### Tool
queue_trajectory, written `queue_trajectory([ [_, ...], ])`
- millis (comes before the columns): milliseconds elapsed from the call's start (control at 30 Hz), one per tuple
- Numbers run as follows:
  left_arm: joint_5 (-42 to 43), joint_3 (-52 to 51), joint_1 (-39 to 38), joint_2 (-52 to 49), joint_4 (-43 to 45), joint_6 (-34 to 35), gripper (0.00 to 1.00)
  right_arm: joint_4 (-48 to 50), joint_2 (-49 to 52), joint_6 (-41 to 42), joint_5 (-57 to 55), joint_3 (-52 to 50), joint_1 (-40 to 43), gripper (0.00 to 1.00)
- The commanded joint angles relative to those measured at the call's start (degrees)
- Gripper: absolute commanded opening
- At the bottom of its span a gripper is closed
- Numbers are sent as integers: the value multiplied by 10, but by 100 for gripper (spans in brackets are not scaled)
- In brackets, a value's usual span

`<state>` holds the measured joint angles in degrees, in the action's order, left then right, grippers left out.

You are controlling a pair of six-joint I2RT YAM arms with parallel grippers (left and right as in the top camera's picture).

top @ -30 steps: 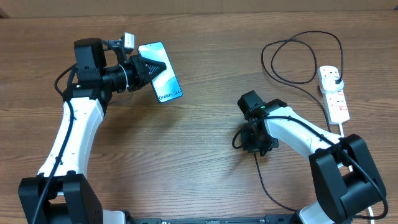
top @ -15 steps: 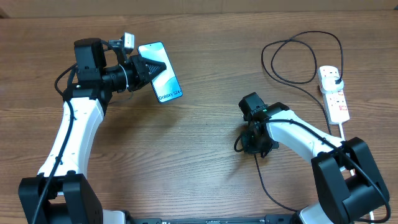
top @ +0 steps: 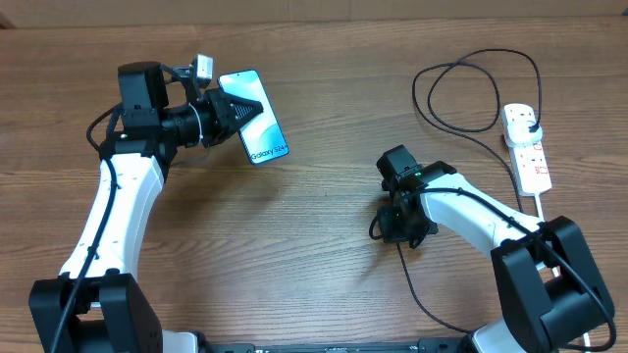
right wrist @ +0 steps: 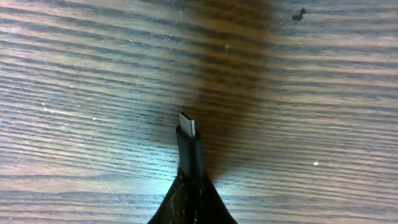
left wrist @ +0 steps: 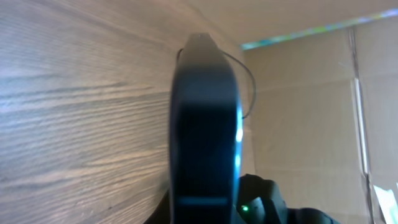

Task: Plug charger to phone and switch on socket

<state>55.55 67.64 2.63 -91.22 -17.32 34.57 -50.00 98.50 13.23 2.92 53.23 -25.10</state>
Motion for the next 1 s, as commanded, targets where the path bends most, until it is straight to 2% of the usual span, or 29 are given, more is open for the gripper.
queue_trajectory([
  [0,77,3,-3,6,37,8,4,12,-10,-15,81,-18,1,4],
  [133,108,3,-3,6,100,45,4,24,-82,-47,180,-17,2,4],
  [367,133,3,-14,6,227,149,5,78,-219,-88,459,-17,19,4],
  [500,161,3,-43,6,323,203,4,136,-227,-77,551,-17,19,4],
  [667,159,3,-78,6,343,225,4,260,-218,-58,679,-17,19,4],
  [767,160,3,-92,6,343,229,4,326,-218,15,681,-17,19,4],
  [967,176,3,-105,6,343,236,4,393,-218,68,669,-17,20,4],
])
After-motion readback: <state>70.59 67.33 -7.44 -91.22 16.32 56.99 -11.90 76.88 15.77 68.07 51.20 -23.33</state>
